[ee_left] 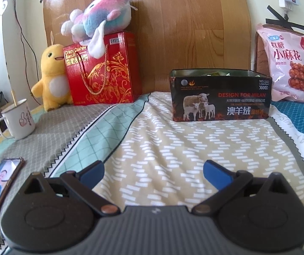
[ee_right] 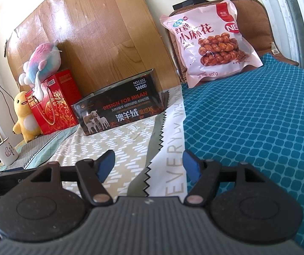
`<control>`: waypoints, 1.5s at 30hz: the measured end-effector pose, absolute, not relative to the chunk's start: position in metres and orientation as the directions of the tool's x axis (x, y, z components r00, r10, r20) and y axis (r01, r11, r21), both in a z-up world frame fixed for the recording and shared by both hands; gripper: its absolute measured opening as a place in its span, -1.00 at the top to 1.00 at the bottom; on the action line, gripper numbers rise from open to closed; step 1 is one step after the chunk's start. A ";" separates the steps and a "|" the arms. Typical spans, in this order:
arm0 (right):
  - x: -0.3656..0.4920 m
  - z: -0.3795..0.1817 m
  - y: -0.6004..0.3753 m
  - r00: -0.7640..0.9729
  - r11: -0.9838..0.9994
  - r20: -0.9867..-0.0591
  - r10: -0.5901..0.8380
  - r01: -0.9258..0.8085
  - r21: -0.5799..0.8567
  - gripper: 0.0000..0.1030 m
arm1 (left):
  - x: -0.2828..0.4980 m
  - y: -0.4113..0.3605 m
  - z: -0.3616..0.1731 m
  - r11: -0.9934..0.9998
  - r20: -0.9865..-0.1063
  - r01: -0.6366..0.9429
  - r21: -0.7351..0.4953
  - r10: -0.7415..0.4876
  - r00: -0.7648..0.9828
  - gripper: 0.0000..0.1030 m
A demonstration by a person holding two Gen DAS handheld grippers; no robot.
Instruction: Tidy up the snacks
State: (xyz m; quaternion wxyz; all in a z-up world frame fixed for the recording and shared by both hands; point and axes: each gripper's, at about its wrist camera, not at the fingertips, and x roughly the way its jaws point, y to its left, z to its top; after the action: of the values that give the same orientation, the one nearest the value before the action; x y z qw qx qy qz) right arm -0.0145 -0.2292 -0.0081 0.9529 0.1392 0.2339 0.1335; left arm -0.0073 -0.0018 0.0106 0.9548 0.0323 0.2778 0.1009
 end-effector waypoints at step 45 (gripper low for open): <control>-0.014 -0.009 -0.229 0.855 0.926 -0.409 0.319 -0.188 0.328 -0.42 | -0.008 -0.007 0.009 0.969 -0.536 -0.145 0.199 0.232 0.812 -1.00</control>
State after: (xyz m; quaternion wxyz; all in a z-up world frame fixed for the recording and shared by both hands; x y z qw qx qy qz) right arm -0.0140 -0.2289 -0.0091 0.9530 0.1394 0.2340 0.1330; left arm -0.0079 -0.0070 0.0090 0.9489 0.0746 0.2900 0.0994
